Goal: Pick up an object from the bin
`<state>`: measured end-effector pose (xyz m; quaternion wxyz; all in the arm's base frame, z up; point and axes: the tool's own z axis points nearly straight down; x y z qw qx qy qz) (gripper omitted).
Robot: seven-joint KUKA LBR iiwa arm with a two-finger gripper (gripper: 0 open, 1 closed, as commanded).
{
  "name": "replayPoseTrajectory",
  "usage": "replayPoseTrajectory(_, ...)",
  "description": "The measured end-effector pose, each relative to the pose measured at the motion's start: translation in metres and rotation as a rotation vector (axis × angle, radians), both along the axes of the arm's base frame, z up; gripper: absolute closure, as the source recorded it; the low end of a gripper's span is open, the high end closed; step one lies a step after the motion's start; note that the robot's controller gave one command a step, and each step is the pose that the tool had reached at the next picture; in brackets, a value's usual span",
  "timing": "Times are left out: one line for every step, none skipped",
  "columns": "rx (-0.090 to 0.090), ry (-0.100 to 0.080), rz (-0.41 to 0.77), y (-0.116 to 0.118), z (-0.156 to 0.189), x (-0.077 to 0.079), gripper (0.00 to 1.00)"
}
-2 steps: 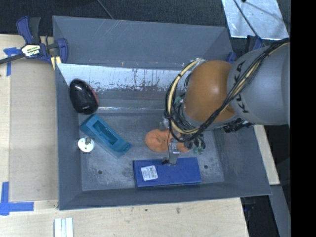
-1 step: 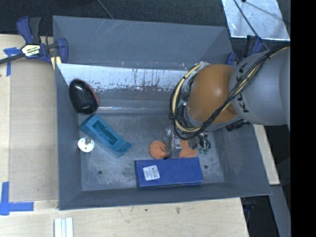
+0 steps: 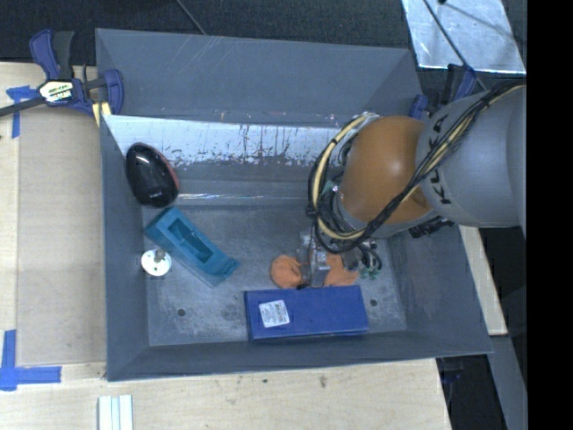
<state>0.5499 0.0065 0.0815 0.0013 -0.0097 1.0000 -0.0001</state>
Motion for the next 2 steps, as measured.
replayPoseTrajectory(0.0,0.0,-0.047,0.013,0.014,-0.002,1.0)
replayPoseTrajectory(0.0,0.0,-0.026,0.024,0.114,0.007,1.0)
